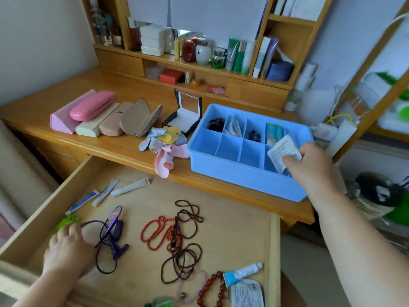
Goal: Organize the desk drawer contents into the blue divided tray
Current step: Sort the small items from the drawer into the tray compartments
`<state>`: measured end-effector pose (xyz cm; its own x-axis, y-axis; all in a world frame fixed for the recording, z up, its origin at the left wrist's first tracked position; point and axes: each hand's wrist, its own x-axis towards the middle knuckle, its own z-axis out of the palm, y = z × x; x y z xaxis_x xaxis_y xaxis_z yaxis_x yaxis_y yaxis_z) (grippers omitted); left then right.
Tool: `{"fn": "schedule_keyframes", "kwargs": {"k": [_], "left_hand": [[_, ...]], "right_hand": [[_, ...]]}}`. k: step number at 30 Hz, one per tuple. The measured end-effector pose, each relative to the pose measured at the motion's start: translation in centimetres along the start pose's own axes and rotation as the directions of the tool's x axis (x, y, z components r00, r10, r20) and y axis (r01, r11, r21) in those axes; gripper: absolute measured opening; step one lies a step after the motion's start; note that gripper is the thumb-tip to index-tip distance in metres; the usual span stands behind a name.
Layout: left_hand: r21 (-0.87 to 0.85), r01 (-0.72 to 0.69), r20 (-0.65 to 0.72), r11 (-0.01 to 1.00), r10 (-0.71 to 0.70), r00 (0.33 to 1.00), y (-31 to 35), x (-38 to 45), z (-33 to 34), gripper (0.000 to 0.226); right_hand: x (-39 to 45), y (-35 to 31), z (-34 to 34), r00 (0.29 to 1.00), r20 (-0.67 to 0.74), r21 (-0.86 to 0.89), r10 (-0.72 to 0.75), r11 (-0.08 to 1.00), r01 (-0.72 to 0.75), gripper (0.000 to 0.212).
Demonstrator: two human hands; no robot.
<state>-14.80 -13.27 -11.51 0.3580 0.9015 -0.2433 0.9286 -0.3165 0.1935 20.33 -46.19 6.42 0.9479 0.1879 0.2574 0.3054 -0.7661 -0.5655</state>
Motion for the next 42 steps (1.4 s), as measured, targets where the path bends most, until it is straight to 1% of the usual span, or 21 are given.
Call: {"fn": "schedule_keyframes", "kwargs": {"k": [3,5,7,10,13,15,17,19,20,22,24,25,27,29,31,32,34,36,39,40,42], "left_hand": [[-0.093,0.146,0.150,0.985,-0.131,0.980,-0.7,0.8,0.1,0.080],[-0.068,0.181,0.242,0.981,-0.160,0.957,-1.1,1.4,0.3,0.085],[0.010,0.147,0.282,0.989,-0.144,0.948,-1.4,1.6,0.3,0.073],[0.087,0.085,0.235,0.993,-0.103,0.967,-1.6,2.0,0.3,0.057],[0.156,0.046,0.178,0.987,-0.074,0.981,-1.5,1.6,0.2,0.052],[0.082,0.038,0.124,0.996,-0.048,0.991,-1.0,1.0,-0.2,0.049],[-0.100,0.016,-0.018,0.995,-0.017,1.000,-0.4,0.0,-0.9,0.052],[-0.338,-0.056,-0.188,0.940,-0.009,0.982,1.3,-1.8,-2.0,0.054],[-0.468,-0.115,-0.244,0.876,-0.003,0.970,2.6,-3.0,-2.7,0.051],[-0.758,-0.172,-0.235,0.630,-0.017,0.972,6.1,-5.7,-4.0,0.047],[-0.950,-0.101,-0.093,0.295,0.043,0.995,9.6,-8.5,-4.9,0.040],[-0.985,-0.049,-0.030,0.163,0.114,0.993,11.2,-9.9,-5.1,0.038],[-0.999,-0.019,-0.005,0.050,0.266,0.964,13.8,-12.4,-4.8,0.039],[-0.998,-0.062,-0.050,0.020,0.362,0.931,15.5,-14.5,-4.1,0.040],[-0.986,-0.153,-0.105,0.073,0.446,0.889,16.3,-15.4,-3.1,0.038],[-0.974,-0.192,-0.109,0.116,0.504,0.857,16.3,-15.6,-2.6,0.037],[-0.938,-0.268,-0.080,0.222,0.612,0.787,15.7,-15.2,-1.7,0.046],[-0.859,-0.379,-0.085,0.345,0.634,0.769,14.5,-14.3,-0.5,0.048],[-0.707,-0.473,-0.135,0.527,0.555,0.821,11.7,-12.4,1.6,0.044],[-0.656,-0.494,-0.150,0.571,0.542,0.827,10.8,-11.9,2.2,0.044],[-0.574,-0.496,-0.159,0.652,0.505,0.849,9.6,-10.8,3.2,0.044]], "right_hand": [[0.9,-0.8,1.6,0.999,0.024,-0.358,-0.047,0.932,0.052,0.022],[1.5,-1.1,2.0,0.997,0.060,-0.478,-0.047,0.875,0.070,0.020],[1.8,-1.3,2.1,0.994,0.103,-0.531,-0.035,0.843,0.085,0.018],[0.6,-1.3,1.8,0.977,-0.015,-0.331,-0.213,0.923,0.196,0.018],[-3.1,-1.8,1.6,0.843,-0.211,-0.137,-0.495,0.869,0.476,0.012],[-6.4,-2.0,2.3,0.787,-0.173,-0.022,-0.593,0.801,0.599,0.010],[-9.7,-2.0,3.5,0.776,-0.047,0.131,-0.629,0.766,0.629,0.007],[-12.8,-2.2,4.9,0.785,0.160,0.278,-0.598,0.791,0.546,0.005],[-14.1,-2.5,5.6,0.788,0.300,0.337,-0.537,0.833,0.439,0.006],[-15.9,-3.5,6.8,0.718,0.594,0.364,-0.364,0.917,0.164,0.007],[-17.0,-4.6,7.7,0.587,0.775,0.353,-0.234,0.931,-0.095,0.017],[-17.4,-5.1,8.0,0.524,0.827,0.382,-0.203,0.887,-0.260,0.022],[-17.8,-6.1,8.3,0.457,0.867,0.454,-0.200,0.697,-0.555,0.024],[-17.6,-6.5,8.2,0.478,0.859,0.493,-0.183,0.544,-0.678,0.020],[-17.0,-6.3,7.9,0.506,0.853,0.508,-0.131,0.433,-0.745,0.017],[-16.6,-6.0,7.6,0.523,0.845,0.518,-0.111,0.416,-0.748,0.016],[-15.8,-5.0,6.9,0.598,0.798,0.541,-0.070,0.519,-0.662,0.016],[-14.2,-4.2,5.6,0.722,0.690,0.556,-0.044,0.671,-0.491,0.013],[-10.0,-3.4,2.1,0.933,0.359,0.610,-0.030,0.764,-0.210,0.006],[-8.1,-3.0,0.7,0.977,0.212,0.584,-0.023,0.804,-0.108,0.006],[-4.0,-2.1,-1.7,1.000,-0.015,0.416,-0.024,0.909,0.028,0.008]]}}
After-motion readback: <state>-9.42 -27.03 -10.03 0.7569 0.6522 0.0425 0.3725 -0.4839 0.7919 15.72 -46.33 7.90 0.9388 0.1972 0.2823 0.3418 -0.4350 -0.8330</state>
